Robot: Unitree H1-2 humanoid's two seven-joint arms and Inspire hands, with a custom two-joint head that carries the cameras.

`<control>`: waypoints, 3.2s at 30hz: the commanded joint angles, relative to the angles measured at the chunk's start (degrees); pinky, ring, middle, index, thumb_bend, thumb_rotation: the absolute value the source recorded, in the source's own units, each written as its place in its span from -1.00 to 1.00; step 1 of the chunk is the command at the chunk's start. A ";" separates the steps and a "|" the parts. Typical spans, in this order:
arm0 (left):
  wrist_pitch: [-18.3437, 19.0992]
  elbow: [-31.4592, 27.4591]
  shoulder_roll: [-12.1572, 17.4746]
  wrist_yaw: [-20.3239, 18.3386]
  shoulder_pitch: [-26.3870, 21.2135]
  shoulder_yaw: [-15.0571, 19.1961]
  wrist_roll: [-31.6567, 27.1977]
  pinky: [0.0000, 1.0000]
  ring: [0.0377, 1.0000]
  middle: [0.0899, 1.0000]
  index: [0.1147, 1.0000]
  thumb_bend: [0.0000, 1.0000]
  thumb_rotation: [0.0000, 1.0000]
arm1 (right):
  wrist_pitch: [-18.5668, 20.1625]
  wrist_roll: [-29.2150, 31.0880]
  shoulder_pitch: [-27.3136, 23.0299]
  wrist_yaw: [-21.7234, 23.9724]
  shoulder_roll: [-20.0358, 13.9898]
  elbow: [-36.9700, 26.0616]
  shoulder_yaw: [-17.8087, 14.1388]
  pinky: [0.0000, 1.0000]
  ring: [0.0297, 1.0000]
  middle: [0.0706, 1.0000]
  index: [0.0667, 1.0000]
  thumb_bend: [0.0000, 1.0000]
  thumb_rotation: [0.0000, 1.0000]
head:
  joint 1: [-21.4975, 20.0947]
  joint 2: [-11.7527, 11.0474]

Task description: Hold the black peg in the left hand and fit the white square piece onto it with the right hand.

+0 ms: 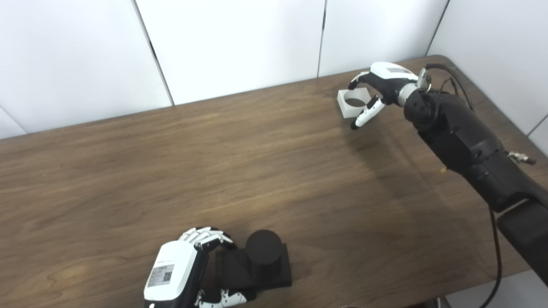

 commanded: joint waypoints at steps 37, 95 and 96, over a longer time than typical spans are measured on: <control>0.70 -0.21 -0.04 -1.53 1.30 0.02 0.22 0.71 0.58 0.41 -0.17 0.05 -0.90 | -1.04 -3.02 -6.41 -0.47 -1.44 3.86 1.83 0.69 0.91 0.83 0.61 0.68 -0.47 | 0.75 0.08; 0.76 -1.39 -0.27 -2.11 1.29 0.35 0.44 0.68 0.58 0.40 -0.17 0.04 -0.90 | -5.25 -2.34 -4.44 -3.55 -1.18 6.97 2.06 0.59 0.74 0.55 -0.10 0.04 -0.75 | 0.65 0.26; 0.75 -1.26 -0.32 -2.05 1.21 0.32 0.50 0.67 0.57 0.40 -0.17 0.05 -0.90 | -5.31 -2.24 -4.40 -3.57 -1.16 7.08 2.00 0.60 0.74 0.55 -0.10 0.04 -0.75 | 0.67 0.14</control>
